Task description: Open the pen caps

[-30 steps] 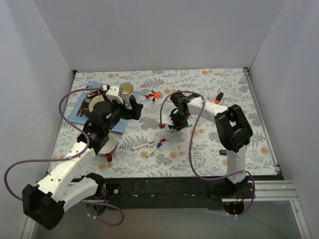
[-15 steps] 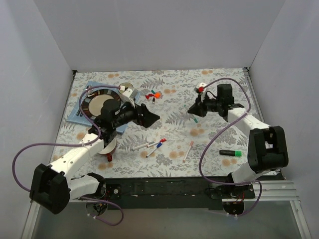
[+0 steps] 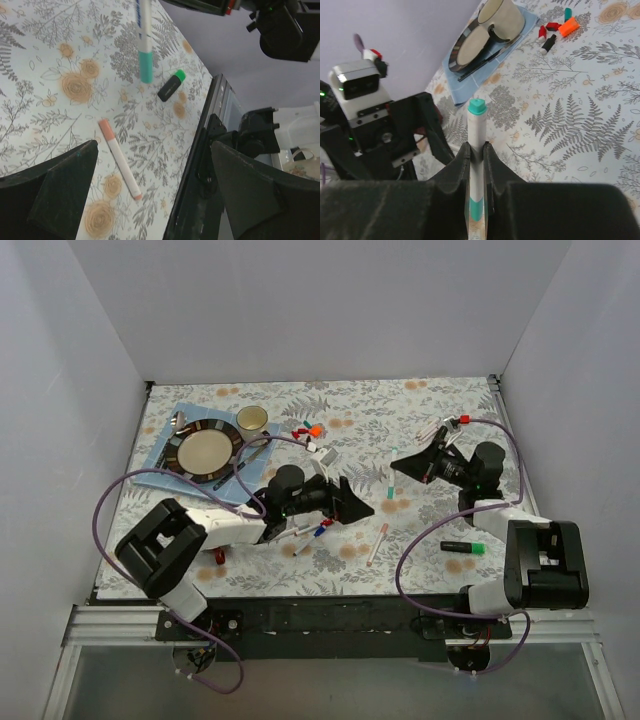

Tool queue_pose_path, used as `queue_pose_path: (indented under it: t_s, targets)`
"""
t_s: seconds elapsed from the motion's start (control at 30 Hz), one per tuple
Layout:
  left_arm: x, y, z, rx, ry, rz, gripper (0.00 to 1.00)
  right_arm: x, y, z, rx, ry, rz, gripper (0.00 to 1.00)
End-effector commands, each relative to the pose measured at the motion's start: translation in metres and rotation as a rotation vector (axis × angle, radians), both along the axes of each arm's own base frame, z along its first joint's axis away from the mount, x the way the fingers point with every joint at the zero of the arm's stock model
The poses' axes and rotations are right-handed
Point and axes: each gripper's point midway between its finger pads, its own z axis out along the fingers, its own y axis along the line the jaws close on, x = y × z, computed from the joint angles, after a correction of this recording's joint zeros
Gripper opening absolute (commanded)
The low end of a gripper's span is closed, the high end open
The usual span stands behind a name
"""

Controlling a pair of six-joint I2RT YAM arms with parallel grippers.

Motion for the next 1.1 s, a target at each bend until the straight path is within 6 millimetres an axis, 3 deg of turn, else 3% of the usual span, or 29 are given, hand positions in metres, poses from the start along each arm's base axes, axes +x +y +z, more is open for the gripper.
queue_pose_path:
  t_s: [0.0,0.07,0.53,0.87,0.97,1.0,1.07]
  targets:
    - [0.032,-0.026,0.044,-0.127,-0.078,0.061,0.91,0.005,-0.010,0.026,0.108,0.069,-0.072,0.01]
    - [0.038,-0.035,0.032,-0.108,-0.043,0.060,0.88,0.002,-0.010,0.028,0.133,0.087,-0.074,0.01]
    - [0.029,-0.084,0.036,-0.189,-0.005,-0.099,0.71,0.000,-0.009,0.026,0.165,0.108,-0.064,0.01]
    - [0.028,-0.095,0.036,-0.201,0.003,-0.117,0.45,0.000,-0.009,0.025,0.154,0.091,-0.068,0.01]
    - [0.028,-0.096,0.036,-0.202,0.010,-0.120,0.29,0.000,-0.009,0.024,0.149,0.088,-0.065,0.01]
    - [0.027,-0.097,0.037,-0.203,0.011,-0.127,0.16,0.000,-0.009,0.024,0.148,0.084,-0.065,0.01]
    - [0.025,-0.097,0.034,-0.197,0.023,-0.140,0.00,-0.001,-0.009,0.026,0.143,0.067,-0.060,0.01]
